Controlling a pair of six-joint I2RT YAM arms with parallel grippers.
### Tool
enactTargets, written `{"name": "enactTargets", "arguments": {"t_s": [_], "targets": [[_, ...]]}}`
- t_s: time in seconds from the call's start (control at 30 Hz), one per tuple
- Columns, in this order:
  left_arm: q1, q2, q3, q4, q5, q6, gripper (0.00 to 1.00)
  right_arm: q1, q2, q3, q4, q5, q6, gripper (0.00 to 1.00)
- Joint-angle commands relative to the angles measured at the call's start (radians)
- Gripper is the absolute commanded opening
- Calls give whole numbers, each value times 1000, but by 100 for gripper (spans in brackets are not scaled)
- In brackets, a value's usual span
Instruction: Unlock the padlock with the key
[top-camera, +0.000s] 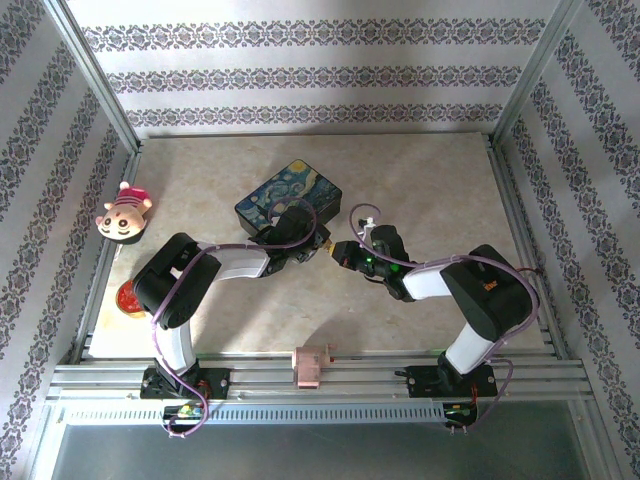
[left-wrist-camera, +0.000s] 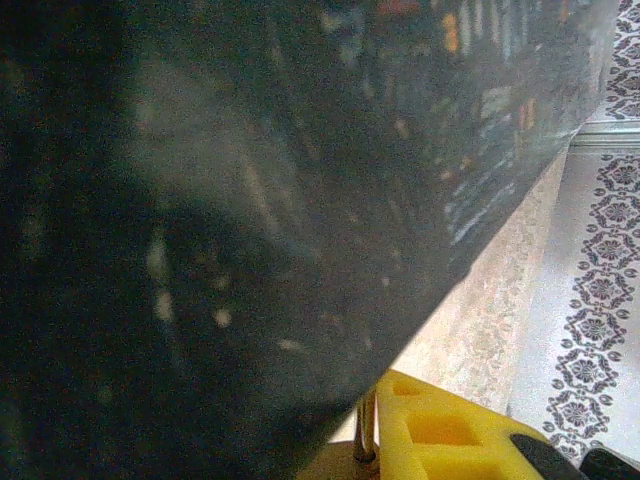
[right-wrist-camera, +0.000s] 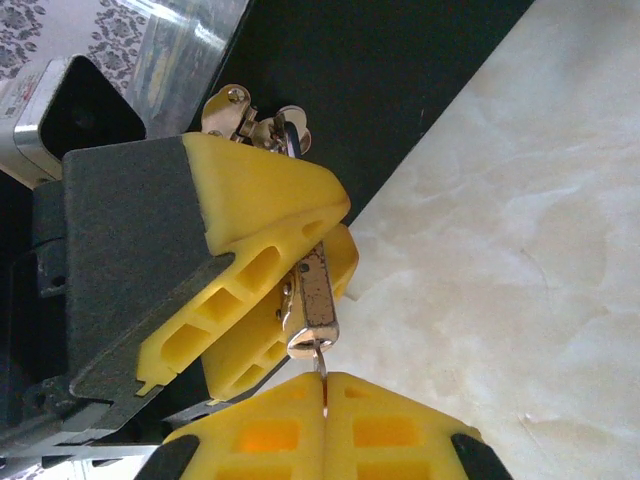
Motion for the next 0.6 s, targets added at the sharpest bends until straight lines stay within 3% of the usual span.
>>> {"name": "enactTargets", "arguments": {"t_s": [0.0,0.23,0.33,0.43,0.57], "targets": [[-15,44,-15,-69,177,-96,0,-12,39,12,183,-18,49,0],[-21,47,-9,-73,190,-90,0,-23,47,13,219,-5,62,0],[-24,50,-7,-72,200,-92,0,-26,47,22,208,-2,64,7],[-24,47,-12,-64,203,-97,0,-25,45,27,192,2,55,0],[-26,36,-11,-68,209,-93,0,-29,45,31,130,37,38,0]]}}
